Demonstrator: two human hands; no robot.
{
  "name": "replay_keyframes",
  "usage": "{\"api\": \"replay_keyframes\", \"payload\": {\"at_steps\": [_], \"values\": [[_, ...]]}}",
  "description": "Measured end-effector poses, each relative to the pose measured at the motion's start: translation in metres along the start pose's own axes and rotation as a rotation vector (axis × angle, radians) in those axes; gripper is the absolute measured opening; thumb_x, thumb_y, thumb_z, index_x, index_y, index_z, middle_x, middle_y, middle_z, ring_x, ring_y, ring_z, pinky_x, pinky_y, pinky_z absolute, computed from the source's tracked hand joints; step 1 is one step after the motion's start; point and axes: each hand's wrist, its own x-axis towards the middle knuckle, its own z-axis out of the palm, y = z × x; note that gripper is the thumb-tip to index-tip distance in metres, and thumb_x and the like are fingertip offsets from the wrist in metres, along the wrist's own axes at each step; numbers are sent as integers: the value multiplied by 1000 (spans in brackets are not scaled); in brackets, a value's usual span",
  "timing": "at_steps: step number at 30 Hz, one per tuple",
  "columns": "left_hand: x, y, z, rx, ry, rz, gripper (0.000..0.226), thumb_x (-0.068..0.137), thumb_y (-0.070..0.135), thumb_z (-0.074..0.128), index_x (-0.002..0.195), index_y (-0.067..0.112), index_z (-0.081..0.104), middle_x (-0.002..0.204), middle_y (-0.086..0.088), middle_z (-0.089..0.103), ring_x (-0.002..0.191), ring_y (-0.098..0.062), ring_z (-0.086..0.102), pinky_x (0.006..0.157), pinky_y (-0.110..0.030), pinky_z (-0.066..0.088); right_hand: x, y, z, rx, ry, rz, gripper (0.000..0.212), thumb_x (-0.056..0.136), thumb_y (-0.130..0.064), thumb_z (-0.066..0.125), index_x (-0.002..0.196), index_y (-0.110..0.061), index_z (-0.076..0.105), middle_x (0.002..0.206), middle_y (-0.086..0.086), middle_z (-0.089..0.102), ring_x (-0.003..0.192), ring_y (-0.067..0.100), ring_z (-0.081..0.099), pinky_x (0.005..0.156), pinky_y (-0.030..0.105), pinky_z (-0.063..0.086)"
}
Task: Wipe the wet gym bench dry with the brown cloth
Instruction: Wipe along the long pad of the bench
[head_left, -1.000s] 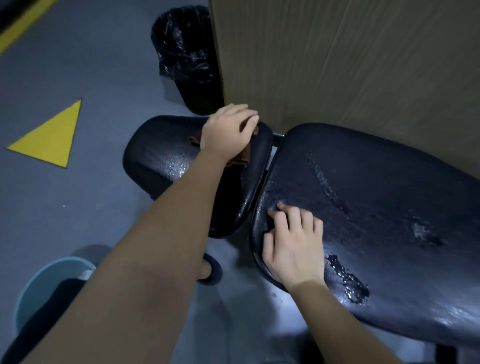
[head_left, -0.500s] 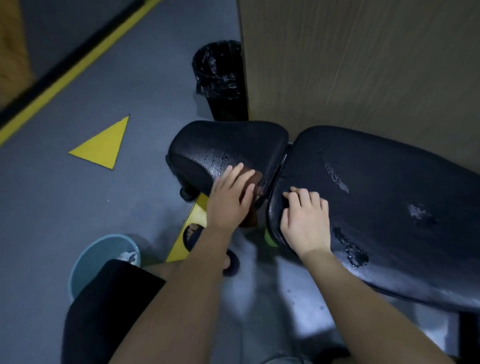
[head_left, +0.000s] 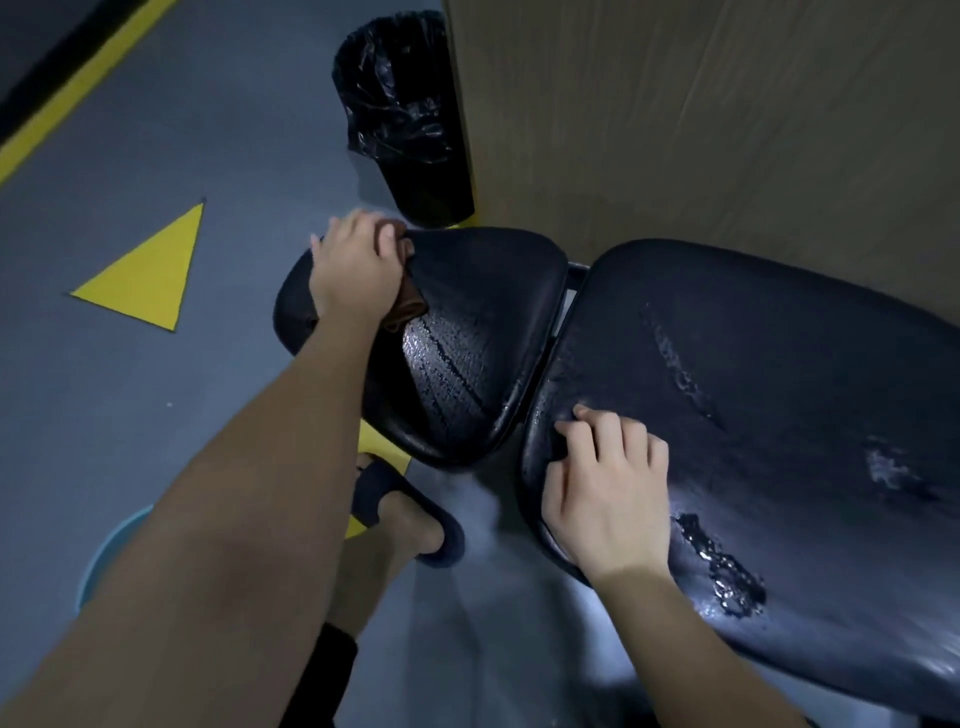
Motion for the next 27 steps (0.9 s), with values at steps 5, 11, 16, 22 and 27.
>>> {"api": "replay_keyframes", "payload": {"at_steps": [5, 11, 16, 22, 27], "values": [[-7, 64, 16, -38, -114, 270, 41, 104, 47, 36, 135, 36, 60, 146, 11, 56, 136, -19, 50, 106, -40, 45, 1, 2, -2, -2, -19, -8, 33, 80, -26, 48, 102, -13, 68, 112, 8, 66, 98, 33, 55, 86, 46, 40], [-84, 93, 21, -184, -156, 416, 43, 102, 36, 47, 144, 33, 55, 157, 10, 46, 151, -17, 32, 121, -40, 32, 0, 3, -5, -10, -32, -28, 24, 83, -24, 51, 100, -16, 66, 105, 4, 65, 95, 30, 58, 85, 42, 41], [-142, 57, 1, -263, -173, 346, 52, 97, 25, 54, 148, 21, 50, 161, -6, 40, 152, -31, 28, 125, -46, 22, -3, 3, -15, 101, -79, 11, 33, 80, -16, 47, 103, -16, 71, 106, 1, 68, 96, 28, 63, 83, 37, 40], [-174, 23, -26, -301, -224, 141, 61, 98, 16, 43, 158, 12, 32, 168, -13, 22, 157, -34, 11, 127, -50, 8, -44, 71, -70, 256, 23, 22, 32, 82, -14, 49, 106, -14, 70, 114, 2, 71, 108, 24, 62, 96, 34, 46], [-202, 67, -29, -374, -267, 76, 68, 99, 4, 42, 162, 12, 17, 169, -11, 17, 157, -29, 8, 128, -44, 5, -78, 150, -90, 133, 20, 53, 28, 87, -16, 49, 106, -9, 68, 101, 6, 65, 90, 30, 57, 81, 40, 51]]}}
